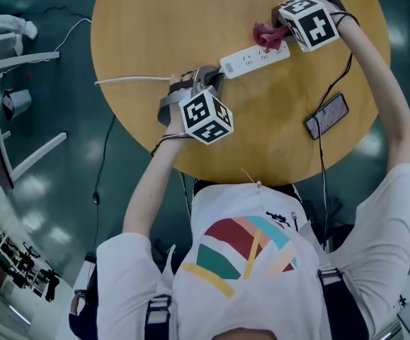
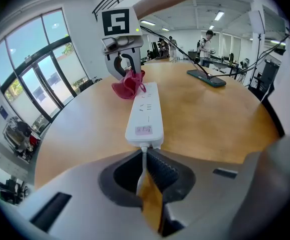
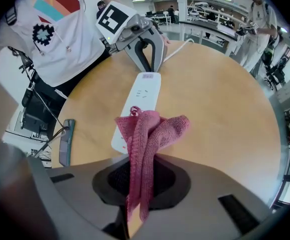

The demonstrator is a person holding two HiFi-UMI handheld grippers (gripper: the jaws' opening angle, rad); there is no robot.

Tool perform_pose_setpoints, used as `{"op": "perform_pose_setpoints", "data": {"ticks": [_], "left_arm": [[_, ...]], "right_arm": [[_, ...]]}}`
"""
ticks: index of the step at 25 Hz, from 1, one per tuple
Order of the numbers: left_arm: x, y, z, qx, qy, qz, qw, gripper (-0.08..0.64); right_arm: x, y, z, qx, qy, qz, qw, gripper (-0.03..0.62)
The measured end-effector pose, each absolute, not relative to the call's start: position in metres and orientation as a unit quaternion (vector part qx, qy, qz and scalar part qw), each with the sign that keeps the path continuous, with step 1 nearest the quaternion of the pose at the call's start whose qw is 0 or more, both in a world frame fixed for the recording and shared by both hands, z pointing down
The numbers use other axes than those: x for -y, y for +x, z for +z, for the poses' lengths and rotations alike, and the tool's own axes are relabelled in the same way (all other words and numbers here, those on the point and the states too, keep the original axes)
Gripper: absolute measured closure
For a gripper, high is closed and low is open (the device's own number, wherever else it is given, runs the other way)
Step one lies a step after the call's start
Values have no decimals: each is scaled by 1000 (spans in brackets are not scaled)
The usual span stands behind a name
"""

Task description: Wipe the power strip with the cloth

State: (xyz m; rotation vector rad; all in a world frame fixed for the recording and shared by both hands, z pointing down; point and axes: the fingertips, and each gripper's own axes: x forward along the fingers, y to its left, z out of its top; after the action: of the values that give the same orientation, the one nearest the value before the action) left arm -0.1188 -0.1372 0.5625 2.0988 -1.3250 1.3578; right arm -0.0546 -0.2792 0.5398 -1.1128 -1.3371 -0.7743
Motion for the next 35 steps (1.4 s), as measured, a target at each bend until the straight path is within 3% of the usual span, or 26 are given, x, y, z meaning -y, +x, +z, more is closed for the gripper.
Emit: {"op": "perform_pose_setpoints", "data": {"ticks": [9,13,18,24,35], "left_arm": [[135,-124,563,462,730,479,155,488],[133,-121,564,462,736,472,146,488],[130,-115,558,480,748,443,111,488],[123,-117,529,534,747,386,93,484],[110,-96,377,608,788,80,65,474]], "right_arm": [[292,-46,543,638,-404,-303,581,554],[292,-51,531,737,-300,-244,554,554],[289,-48,484,866,-123,-128,468,554],[240,-27,426,929,-17,-46,367,553],[154,16,307,961,254,73,81,553]]}}
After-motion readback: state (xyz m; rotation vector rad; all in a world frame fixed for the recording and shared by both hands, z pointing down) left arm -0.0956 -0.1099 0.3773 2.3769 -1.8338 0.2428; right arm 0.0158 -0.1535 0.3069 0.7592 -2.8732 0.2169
